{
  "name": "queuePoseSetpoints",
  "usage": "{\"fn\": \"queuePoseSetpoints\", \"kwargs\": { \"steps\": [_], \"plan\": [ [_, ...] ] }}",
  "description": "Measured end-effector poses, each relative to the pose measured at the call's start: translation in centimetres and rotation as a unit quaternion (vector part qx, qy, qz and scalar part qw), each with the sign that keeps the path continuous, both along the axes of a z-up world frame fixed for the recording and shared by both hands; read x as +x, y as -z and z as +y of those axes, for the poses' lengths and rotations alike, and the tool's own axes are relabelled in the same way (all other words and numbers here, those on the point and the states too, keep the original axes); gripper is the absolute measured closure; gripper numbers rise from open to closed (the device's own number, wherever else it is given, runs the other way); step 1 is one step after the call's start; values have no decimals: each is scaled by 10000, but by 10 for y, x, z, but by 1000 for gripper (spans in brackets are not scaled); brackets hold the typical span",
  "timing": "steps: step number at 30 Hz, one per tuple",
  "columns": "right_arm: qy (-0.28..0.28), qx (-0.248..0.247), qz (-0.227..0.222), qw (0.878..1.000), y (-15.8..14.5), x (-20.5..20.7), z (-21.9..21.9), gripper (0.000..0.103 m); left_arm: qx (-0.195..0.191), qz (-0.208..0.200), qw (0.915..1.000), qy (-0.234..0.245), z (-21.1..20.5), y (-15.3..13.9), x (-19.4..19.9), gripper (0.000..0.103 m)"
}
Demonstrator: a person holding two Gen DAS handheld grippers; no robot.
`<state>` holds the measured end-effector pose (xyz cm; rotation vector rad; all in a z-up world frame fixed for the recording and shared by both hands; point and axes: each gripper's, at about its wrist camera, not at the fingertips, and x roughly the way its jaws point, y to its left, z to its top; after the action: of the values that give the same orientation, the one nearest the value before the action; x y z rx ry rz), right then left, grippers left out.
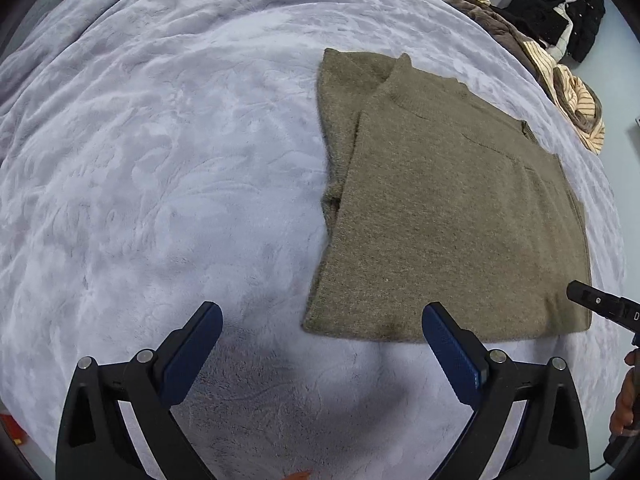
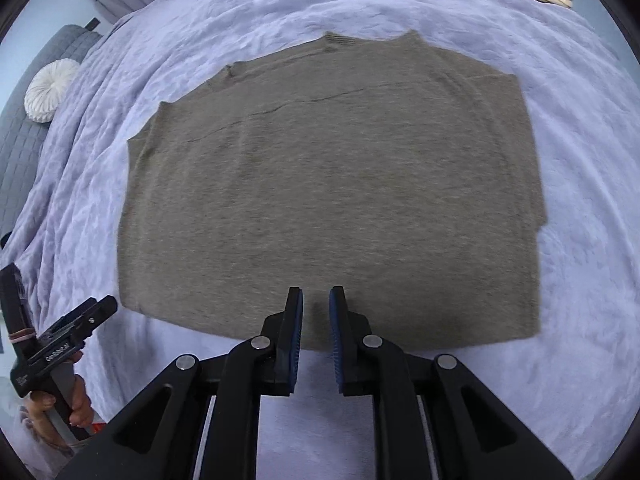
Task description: Fold small clothes
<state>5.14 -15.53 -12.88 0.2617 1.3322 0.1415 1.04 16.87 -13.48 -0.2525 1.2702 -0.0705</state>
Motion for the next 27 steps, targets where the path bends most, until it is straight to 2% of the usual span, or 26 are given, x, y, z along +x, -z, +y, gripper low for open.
{"fn": "queuePoseSetpoints", "kwargs": {
  "steps": [2, 5, 7, 8, 9, 13, 16, 18, 22, 25, 26, 27],
  "plan": [
    [-276, 151, -73, 9995, 0, 13, 26, 75, -55, 59, 9997, -211, 8, 5, 3, 3],
    [-682, 587, -253, 9956, 2, 43, 66, 75, -159, 204, 9991, -340, 16, 15, 7, 3],
    [-920, 694, -422, 9924, 1, 64, 91, 79, -207, 177, 9988, -396, 19, 15, 8, 3],
    [-1033, 690, -479, 9911, 2, 76, 104, 88, -228, 88, 9987, -437, 20, 13, 9, 3],
    [-1100, 691, -528, 9901, 4, 87, 115, 89, -282, -17, 9986, -442, 20, 10, 10, 3],
    [-1132, 730, -549, 9894, 17, 131, 144, 89, -404, -256, 9984, -311, 9, 6, 22, 3],
    [-1097, 601, -587, 9904, 28, 158, 161, 89, -439, -82, 9988, -179, 1, 25, 29, 3],
    [-1053, 477, -458, 9922, 43, 174, 170, 89, -427, 54, 9989, -184, 2, 39, 28, 3],
    [-975, 471, -330, 9936, 62, 197, 186, 89, -275, -67, 9996, 15, -1, 45, 23, 3],
    [-899, 692, -417, 9927, 53, 209, 190, 85, -172, -108, 9997, 148, -5, 45, 20, 3],
    [-904, 828, -381, 9917, 47, 210, 191, 81, -166, -114, 9997, 157, -6, 45, 19, 3],
    [-926, 836, -371, 9915, 42, 209, 193, 62, -174, -114, 9997, 145, -7, 45, 17, 3]
  ]
}}
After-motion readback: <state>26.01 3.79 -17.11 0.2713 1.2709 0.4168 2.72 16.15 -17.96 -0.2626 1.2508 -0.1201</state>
